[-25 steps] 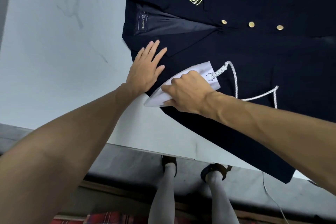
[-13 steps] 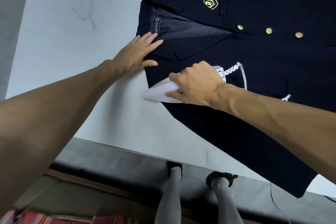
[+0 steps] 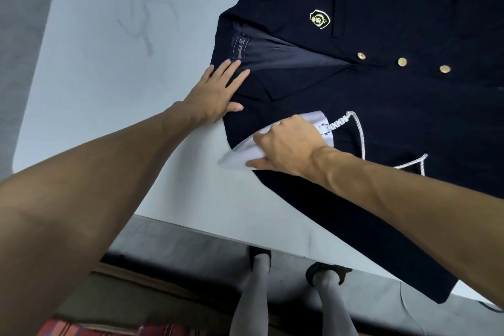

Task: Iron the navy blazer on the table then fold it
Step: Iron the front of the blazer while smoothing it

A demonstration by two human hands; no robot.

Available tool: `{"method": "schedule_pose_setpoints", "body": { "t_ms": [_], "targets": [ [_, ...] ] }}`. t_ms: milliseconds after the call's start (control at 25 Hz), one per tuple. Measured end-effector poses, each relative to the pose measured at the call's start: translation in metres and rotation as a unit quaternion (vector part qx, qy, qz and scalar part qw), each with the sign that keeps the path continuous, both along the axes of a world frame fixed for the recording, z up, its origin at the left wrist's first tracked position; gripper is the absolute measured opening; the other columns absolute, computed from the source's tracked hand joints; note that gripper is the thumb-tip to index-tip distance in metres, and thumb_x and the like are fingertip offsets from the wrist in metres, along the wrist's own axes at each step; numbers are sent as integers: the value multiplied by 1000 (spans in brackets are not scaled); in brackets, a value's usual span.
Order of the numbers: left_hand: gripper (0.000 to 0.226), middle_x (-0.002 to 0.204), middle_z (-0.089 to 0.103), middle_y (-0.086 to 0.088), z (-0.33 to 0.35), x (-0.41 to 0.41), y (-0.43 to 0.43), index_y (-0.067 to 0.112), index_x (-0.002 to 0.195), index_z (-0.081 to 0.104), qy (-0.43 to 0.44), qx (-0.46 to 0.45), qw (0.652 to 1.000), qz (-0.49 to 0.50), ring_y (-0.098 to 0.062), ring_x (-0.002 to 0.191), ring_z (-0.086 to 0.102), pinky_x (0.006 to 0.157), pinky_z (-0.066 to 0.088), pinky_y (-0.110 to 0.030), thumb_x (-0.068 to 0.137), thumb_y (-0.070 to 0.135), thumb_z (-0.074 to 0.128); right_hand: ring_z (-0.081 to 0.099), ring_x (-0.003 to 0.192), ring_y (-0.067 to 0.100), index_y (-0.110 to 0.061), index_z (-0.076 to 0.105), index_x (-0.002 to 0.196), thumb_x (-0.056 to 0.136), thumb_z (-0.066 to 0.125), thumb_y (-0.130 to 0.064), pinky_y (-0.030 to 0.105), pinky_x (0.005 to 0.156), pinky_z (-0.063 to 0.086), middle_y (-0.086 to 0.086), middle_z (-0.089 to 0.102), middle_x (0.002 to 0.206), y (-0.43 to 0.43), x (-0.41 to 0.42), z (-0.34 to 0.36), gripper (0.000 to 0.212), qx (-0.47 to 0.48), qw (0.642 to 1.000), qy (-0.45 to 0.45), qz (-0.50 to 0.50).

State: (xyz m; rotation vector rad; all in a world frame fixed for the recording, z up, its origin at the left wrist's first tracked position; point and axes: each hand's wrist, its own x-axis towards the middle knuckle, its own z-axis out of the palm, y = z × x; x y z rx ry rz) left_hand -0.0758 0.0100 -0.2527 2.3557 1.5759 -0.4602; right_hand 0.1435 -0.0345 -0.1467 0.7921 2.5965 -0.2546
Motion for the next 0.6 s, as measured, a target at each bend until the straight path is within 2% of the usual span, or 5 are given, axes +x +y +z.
{"method": "schedule_pose_setpoints", "body": {
  "t_ms": [160,240,360,440,600],
  "targets": [
    [79,166,-4,-13,7,4,2,16,158,-2,20,-15,1000,10,-30,153,-4,121,3,-46,101,50,39,40,65,24,-17,54,116,98,28,-61,33,61,27,1,67,91,-25,23,3,54,-37,997,-49,54],
    [77,165,-2,-16,8,9,-1,15,158,-1,19,-8,1000,15,-32,153,-3,121,3,-47,102,46,41,38,58,23,-17,56,112,97,30,-63,32,55,23,0,65,82,-24,24,4,54,-33,997,-47,55],
    [69,165,6,-16,5,15,-15,13,158,10,-24,22,999,7,-32,152,4,123,6,-45,102,30,47,39,49,20,-23,62,96,90,39,-70,32,48,11,-2,64,69,-14,13,17,53,57,998,-8,35],
    [67,165,8,-14,6,14,-17,15,158,13,-58,9,998,14,-30,153,5,123,5,-42,102,23,49,54,65,25,-22,58,101,93,35,-68,31,55,23,2,69,85,-4,4,15,52,31,999,4,0],
    [62,164,11,-16,6,15,-14,13,158,17,-69,7,997,17,-31,153,7,122,4,-42,104,42,32,42,61,25,-21,44,88,94,32,-68,33,59,28,2,62,76,12,-6,-1,49,31,999,1,-17]
  ]
}}
